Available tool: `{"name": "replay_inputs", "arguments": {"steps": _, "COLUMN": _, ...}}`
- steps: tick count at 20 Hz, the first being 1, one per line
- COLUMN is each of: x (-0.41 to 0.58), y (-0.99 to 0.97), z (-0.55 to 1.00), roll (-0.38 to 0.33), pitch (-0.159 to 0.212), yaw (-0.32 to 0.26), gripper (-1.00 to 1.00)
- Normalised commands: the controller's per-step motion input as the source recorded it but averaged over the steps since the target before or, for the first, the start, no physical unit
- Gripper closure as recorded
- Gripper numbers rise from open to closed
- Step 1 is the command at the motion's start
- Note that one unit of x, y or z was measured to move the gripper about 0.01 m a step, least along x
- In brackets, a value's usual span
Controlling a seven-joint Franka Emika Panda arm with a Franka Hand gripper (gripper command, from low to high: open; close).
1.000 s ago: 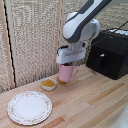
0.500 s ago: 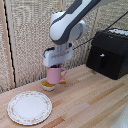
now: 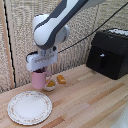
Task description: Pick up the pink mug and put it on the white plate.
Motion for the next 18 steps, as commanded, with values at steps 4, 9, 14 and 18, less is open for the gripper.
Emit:
{"name": "replay_inputs", "arguments": {"steps": 4, "x": 0.103, "y": 0.73, "z": -0.30, "roll": -0.110, "pitch": 0.085, "yaw": 0.027, "gripper": 1.00}}
{"name": "replay_inputs", "arguments": {"steps": 9, "x": 0.014, "y": 0.43, "z": -0.45, "roll": -0.165, "pitch": 0.089, "yaw": 0.026, "gripper": 1.00}}
{"name": "replay_inputs", "arguments": {"steps": 14, "x": 0.109, "y": 0.13, "z": -0.55, "roll": -0.208, "pitch": -0.010, "yaw": 0.035, "gripper": 1.00}}
{"name": "replay_inputs", "arguments": {"steps": 18, "x": 0.146, "y": 0.01, "z": -0.21, "roll": -0.132, "pitch": -0.144, "yaw": 0.074, "gripper": 1.00}}
